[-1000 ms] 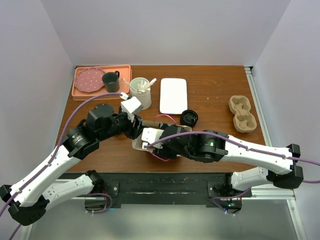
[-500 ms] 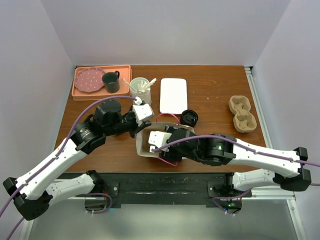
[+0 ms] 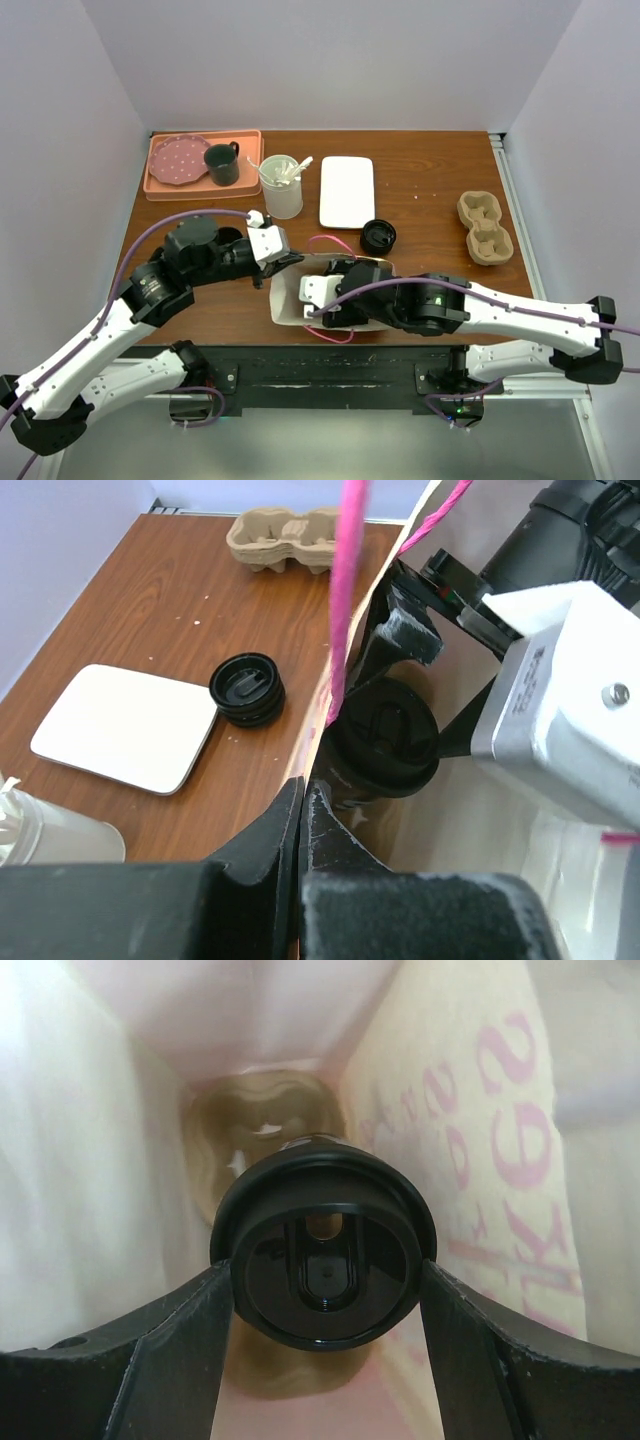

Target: Pack the takeout coffee

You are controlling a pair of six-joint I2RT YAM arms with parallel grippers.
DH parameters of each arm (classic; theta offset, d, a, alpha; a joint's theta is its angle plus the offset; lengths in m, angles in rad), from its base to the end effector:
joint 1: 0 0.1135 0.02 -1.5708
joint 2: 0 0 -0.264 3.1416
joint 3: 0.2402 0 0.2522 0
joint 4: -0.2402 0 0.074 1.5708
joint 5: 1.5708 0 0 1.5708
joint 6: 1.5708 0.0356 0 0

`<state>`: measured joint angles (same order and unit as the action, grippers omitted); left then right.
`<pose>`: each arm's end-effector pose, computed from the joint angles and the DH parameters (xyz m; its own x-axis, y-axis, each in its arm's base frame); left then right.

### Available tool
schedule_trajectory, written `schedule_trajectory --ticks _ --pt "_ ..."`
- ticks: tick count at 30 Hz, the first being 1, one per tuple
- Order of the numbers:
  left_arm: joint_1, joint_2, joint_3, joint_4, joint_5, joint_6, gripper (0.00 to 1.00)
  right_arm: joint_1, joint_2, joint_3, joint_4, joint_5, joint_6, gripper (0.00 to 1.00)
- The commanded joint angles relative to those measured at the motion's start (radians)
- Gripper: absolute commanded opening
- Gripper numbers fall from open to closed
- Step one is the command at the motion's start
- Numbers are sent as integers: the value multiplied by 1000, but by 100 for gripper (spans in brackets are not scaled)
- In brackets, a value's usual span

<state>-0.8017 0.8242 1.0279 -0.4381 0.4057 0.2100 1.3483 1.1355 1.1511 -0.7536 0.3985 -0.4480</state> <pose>0.1097 -0.1335 0.3908 0.0353 0.2389 -0.9704 0.9405 0.3204 0.1131 0.0646 0.2229 0.3448 0.2281 -0.8008 -0.5537 -0.8174 0.1514 -0.5558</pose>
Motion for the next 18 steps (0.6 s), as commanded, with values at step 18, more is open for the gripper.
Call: schedule_trajectory --ticks 18 --pt "-5 -25 17 -80 -298 193 0 -32 145 -60 305 42 -224 38"
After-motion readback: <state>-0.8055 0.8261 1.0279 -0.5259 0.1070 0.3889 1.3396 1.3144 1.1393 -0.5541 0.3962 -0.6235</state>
